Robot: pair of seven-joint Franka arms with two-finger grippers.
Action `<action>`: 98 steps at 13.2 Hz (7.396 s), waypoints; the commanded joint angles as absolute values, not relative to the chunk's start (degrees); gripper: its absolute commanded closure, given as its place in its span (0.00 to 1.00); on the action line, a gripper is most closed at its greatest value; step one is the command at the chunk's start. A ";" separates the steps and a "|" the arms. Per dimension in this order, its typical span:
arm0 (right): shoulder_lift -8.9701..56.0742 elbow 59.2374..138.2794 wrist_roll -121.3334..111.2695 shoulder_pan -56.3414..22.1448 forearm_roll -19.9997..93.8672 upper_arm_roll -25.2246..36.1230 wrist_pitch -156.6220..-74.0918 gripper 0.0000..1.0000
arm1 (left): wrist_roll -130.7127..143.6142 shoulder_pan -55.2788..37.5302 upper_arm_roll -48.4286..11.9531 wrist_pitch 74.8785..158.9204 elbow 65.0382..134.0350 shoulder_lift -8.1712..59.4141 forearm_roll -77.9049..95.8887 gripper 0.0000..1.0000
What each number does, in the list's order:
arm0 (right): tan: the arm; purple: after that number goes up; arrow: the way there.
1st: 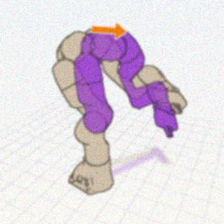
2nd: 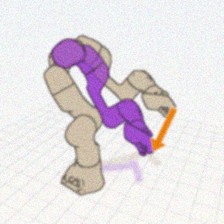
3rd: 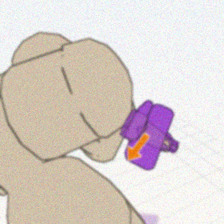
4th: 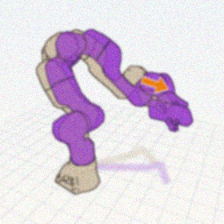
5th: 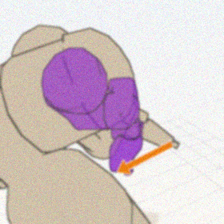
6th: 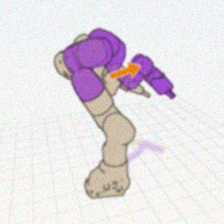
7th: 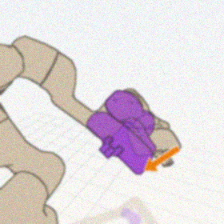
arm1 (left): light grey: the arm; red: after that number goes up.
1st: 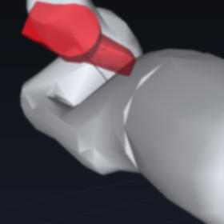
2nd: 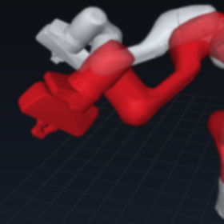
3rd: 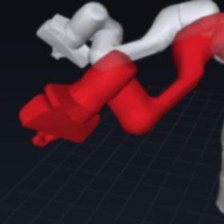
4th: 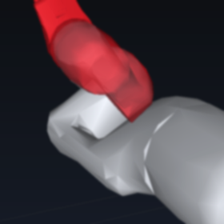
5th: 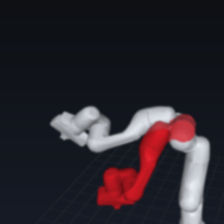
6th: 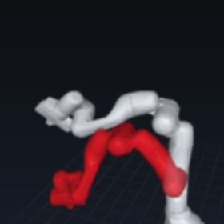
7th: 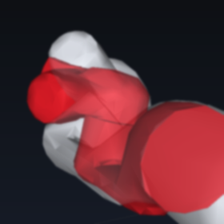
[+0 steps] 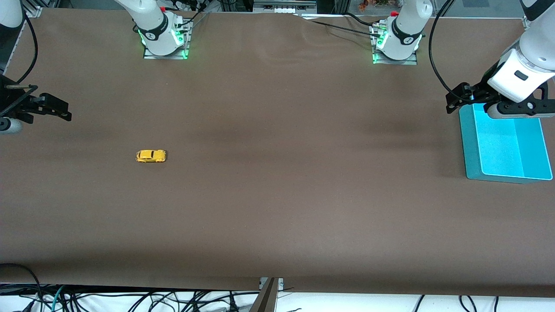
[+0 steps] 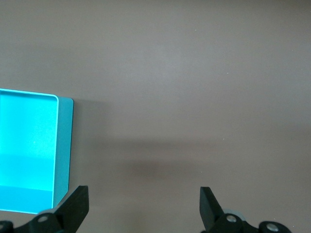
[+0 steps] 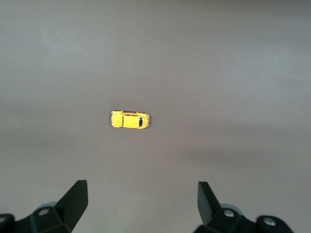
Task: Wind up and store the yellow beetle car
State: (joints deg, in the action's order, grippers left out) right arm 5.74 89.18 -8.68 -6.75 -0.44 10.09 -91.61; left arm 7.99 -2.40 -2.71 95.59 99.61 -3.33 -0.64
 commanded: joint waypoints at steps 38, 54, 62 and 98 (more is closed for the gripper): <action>21.62 107.21 -69.14 -16.35 -2.99 10.11 -118.36 0.00 | 8.09 -2.72 -2.46 94.13 97.91 -2.72 -0.09 0.00; 21.62 126.91 -89.21 -13.97 -2.37 10.02 -148.80 0.34 | 8.09 -2.72 -2.46 94.13 97.91 -2.64 -0.09 0.00; 22.32 126.65 -88.77 -13.89 -0.79 10.02 -148.80 0.87 | 8.09 -2.72 -2.55 94.13 97.91 -2.64 -0.09 0.00; 22.77 109.25 -87.75 2.90 3.87 5.37 -135.70 0.00 | 8.09 -2.72 -2.55 94.13 97.91 -2.72 -0.18 0.00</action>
State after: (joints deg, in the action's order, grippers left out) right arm 24.85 110.07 -93.44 2.15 2.95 7.09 -137.90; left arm 7.99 -2.40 -2.73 95.59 99.51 -3.31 -0.64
